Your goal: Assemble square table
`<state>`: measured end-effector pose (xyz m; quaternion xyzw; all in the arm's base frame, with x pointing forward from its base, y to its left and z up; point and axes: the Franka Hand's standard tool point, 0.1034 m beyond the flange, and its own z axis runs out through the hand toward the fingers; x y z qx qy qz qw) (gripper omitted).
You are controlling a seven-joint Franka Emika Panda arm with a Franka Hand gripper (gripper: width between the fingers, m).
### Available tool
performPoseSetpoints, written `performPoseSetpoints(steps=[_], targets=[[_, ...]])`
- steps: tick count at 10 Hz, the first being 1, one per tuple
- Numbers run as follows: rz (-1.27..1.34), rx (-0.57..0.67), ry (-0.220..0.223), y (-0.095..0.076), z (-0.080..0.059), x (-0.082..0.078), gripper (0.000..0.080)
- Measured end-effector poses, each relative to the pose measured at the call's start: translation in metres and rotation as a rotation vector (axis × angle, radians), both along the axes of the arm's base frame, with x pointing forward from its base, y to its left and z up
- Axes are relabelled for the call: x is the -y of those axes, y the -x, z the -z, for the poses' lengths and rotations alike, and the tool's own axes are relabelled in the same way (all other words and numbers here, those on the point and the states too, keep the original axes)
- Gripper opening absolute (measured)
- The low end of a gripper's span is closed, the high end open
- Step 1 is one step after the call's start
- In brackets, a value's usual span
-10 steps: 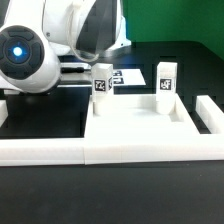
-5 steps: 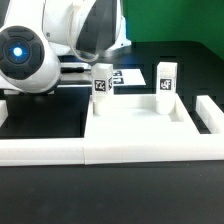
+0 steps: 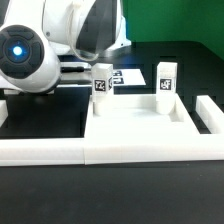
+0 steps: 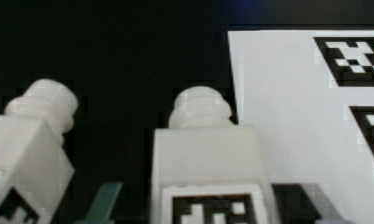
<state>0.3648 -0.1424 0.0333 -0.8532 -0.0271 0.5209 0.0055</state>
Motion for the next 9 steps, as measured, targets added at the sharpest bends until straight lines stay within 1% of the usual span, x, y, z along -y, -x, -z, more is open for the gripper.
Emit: performPoseSetpoints(steps=[1,2,3,4,5,6,7,8,9], targets=[[-0.002,0.049,-0.006,-0.015,-0.025,-0.001,0.0286],[0.012,0.042,-0.012,-0.017,-0.052,-0.005,0.0287],[0.018,0.05,-0.018,-0.02,-0.068,-0.007,0.0287],[0.011,0.15,-0.017,-0.023,-0.061,-0.002,0.0287],[0.008,0.228,-0.021,-0.023,-0.061,-0.001,0.0287],[-0.006,0.33,-0.02,-0.035,-0.064,-0.003,0.0287],[-0.033,0.403,-0.02,-0.059,-0.073,-0.01,0.0287],[-0.053,0.481,-0.019,-0.087,-0.087,-0.017,0.0287],[-0.063,0.577,-0.006,-0.115,-0.1,-0.025,0.0287]])
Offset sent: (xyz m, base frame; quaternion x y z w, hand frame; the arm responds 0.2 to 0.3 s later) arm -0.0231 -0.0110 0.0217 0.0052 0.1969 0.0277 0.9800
